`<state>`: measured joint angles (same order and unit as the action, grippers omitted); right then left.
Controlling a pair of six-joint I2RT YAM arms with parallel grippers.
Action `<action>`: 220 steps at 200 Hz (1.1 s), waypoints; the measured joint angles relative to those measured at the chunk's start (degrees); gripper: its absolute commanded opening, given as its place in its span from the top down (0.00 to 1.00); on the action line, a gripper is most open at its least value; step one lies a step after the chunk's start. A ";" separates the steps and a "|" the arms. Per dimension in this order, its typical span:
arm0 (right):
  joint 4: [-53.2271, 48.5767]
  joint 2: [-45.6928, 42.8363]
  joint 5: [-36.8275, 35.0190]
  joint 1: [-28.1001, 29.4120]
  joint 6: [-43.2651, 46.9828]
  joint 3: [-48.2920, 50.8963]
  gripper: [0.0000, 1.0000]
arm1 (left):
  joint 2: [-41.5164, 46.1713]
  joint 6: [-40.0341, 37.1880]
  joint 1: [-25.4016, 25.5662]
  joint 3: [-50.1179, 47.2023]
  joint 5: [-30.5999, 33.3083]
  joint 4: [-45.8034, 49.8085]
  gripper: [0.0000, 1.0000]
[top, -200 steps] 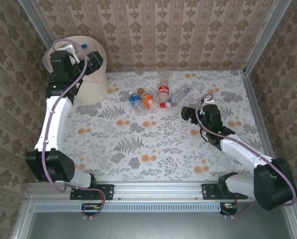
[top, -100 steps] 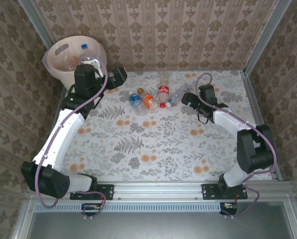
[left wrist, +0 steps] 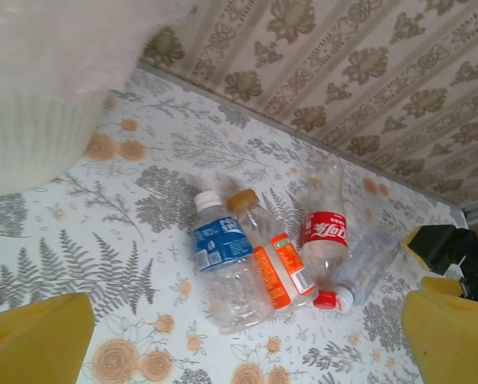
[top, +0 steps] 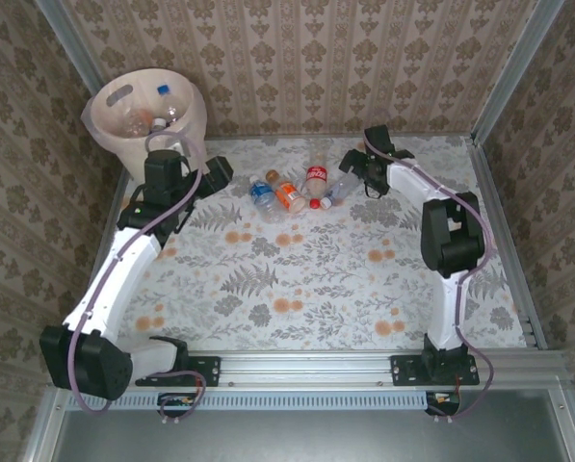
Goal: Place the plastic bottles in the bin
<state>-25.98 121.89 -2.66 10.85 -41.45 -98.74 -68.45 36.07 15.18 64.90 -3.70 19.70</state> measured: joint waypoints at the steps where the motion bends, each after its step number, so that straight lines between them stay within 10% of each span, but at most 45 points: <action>1: -0.11 0.20 -0.02 0.00 -0.02 -0.28 0.00 | 0.20 0.00 -0.11 -0.11 0.04 0.04 0.00; 112: -22.64 23.17 -5.14 0.61 -2.56 -35.01 0.10 | 3.69 1.36 -4.79 -4.26 0.48 1.40 0.00; 220: -15.91 18.25 -5.66 1.36 -5.46 -21.57 0.42 | 3.21 1.77 -4.79 -4.50 -0.63 1.33 0.00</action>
<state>-41.89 140.14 -8.32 12.21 -46.92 -120.31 -65.23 37.85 10.39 60.40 -4.34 21.04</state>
